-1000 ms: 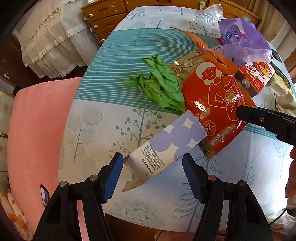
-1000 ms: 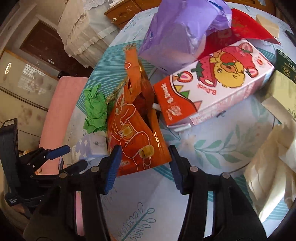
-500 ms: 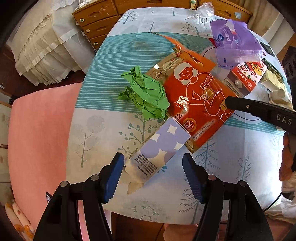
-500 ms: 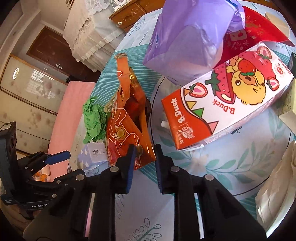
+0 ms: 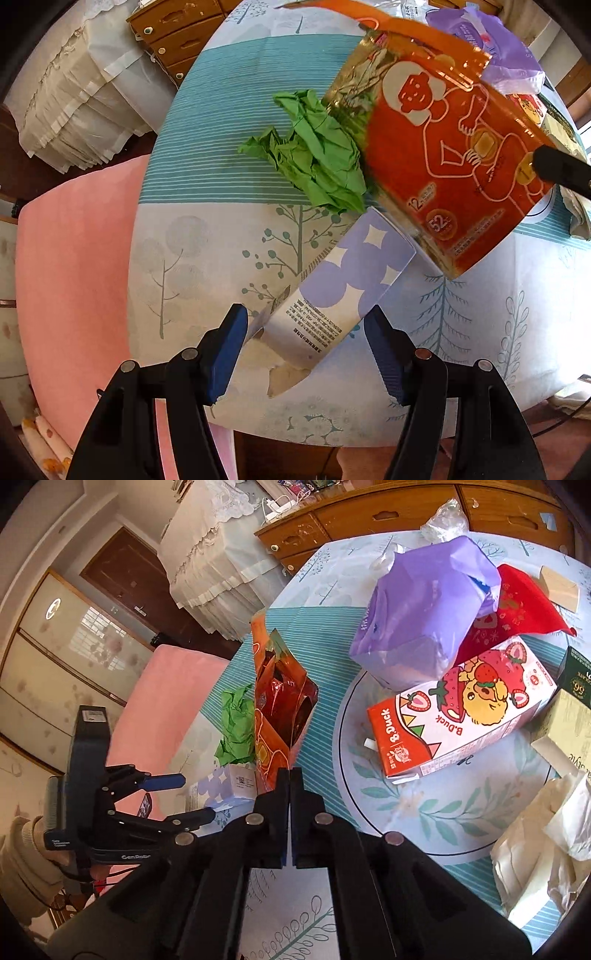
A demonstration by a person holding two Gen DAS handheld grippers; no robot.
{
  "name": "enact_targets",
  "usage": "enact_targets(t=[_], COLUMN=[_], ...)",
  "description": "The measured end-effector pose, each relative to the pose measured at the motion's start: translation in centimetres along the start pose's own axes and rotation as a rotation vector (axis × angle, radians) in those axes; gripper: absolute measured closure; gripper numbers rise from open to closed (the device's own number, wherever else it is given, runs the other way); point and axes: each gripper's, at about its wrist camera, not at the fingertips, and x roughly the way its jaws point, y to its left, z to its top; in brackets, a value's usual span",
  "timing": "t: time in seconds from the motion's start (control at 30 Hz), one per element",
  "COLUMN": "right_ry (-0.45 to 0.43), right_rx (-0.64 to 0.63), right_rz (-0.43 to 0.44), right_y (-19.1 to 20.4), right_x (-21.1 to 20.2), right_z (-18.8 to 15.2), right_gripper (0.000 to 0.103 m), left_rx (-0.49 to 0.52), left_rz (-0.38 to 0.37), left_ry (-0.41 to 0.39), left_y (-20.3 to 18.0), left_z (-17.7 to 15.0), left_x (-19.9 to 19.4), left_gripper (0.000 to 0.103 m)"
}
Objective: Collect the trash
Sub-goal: 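Grasp the white-and-purple carton with the left tool while the right tool grasps the orange bag, then carry the carton and orange bag over the bin and open both tools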
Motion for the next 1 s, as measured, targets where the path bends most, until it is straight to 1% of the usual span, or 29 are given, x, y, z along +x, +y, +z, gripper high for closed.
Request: enact_targets(t=[0.03, 0.13, 0.17, 0.2, 0.27, 0.4, 0.5, 0.63, 0.77, 0.87, 1.0], right_ry=[-0.008, -0.038, -0.048, -0.056, -0.074, -0.113, -0.150, -0.207, -0.253, -0.268, -0.267], right_rx=[-0.008, -0.048, -0.058, -0.067, -0.080, -0.087, -0.085, -0.078, -0.093, -0.082, -0.081], right_rz=[-0.006, -0.036, -0.045, -0.053, -0.073, -0.111, -0.149, -0.200, -0.257, -0.286, -0.307], right_y=[0.5, 1.7, 2.1, 2.6, 3.2, 5.0, 6.9, 10.7, 15.2, 18.7, 22.8], right_x=[-0.6, -2.1, -2.6, -3.0, -3.9, -6.0, -7.6, -9.9, -11.7, -12.4, -12.8], right_z=[-0.1, -0.5, -0.6, -0.7, -1.2, -2.3, -3.8, -6.7, -10.8, -14.3, -19.0], right_gripper=[0.103, 0.103, 0.103, 0.103, 0.103, 0.103, 0.103, 0.103, 0.103, 0.103, 0.103], left_rx=[-0.003, -0.019, -0.029, -0.041, -0.060, -0.074, -0.044, 0.002, 0.042, 0.057, 0.085], left_rz=[-0.003, 0.006, 0.002, 0.002, -0.007, -0.062, -0.103, -0.162, -0.194, -0.227, -0.266], left_ry=[0.001, -0.010, -0.010, -0.009, -0.014, -0.062, -0.106, -0.152, -0.186, -0.203, -0.208], left_y=[0.0, -0.1, 0.0, -0.1, -0.1, -0.6, -0.9, -0.5, 0.3, 1.6, 3.3], left_z=[0.0, -0.1, -0.2, -0.4, -0.8, -2.4, -4.0, -6.8, -10.7, -13.7, -18.2], left_x=[0.2, 0.0, -0.2, -0.3, -0.8, -3.0, -4.9, -7.4, -9.8, -10.7, -9.9], left_gripper=[0.044, 0.048, 0.051, 0.058, 0.063, 0.064, 0.064, 0.064, 0.064, 0.064, 0.064])
